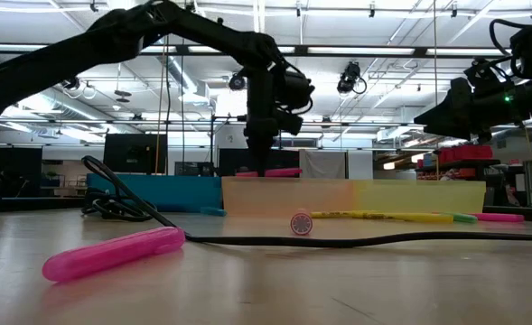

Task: Pick & Place Markers
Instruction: Put the left large pink pen into the orange bin, then put the pink highlighter pen into the blue bin

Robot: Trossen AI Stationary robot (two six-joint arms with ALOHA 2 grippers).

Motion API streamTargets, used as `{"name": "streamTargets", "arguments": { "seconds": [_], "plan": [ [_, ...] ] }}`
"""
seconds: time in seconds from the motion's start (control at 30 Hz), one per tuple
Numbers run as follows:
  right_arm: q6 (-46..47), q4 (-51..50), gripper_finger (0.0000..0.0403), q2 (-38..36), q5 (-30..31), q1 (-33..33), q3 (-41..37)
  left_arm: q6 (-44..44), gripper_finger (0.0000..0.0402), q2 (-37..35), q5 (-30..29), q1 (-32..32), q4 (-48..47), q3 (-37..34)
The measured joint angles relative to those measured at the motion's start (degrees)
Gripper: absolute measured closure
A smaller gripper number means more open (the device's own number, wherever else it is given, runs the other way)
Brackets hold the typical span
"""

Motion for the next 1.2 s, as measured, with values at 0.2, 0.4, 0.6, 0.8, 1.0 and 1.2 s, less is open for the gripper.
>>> {"name": "streamTargets", "arguments": {
  "seconds": [0.2,0.4,0.6,0.8,1.0,1.2],
  "plan": [
    [0.01,0.00,0.0158,0.00,0.00,0.02,0.00,-1.46,0.0377,2.66,0.70,-0.16,0.57,-0.09],
    [0.01,0.00,0.0158,0.02,0.00,0.02,0.00,-1.79,0.0377,4.62,3.65,-0.48,1.07,-0.09],
    [0.01,0.00,0.0158,0.00,0.00,0.02,0.00,-2.49,0.0377,5.77,4.04,-1.26,2.17,-0.09],
    [0.01,0.00,0.0158,0.01,0.00,0.00,0.00,-2.44,0.0377,5.69,4.26,-1.28,2.66,-0.09],
    [0.00,0.00,0.0158,0.02,0.00,0.00,0.00,-2.37,0.0337,5.69,4.08,-1.52,2.62,-0.09],
    [0.01,0.00,0.0158,0.00,0.00,0.00,0.00,-1.92,0.0298,5.67,4.11,-1.65,1.92,-0.09]
  ]
}}
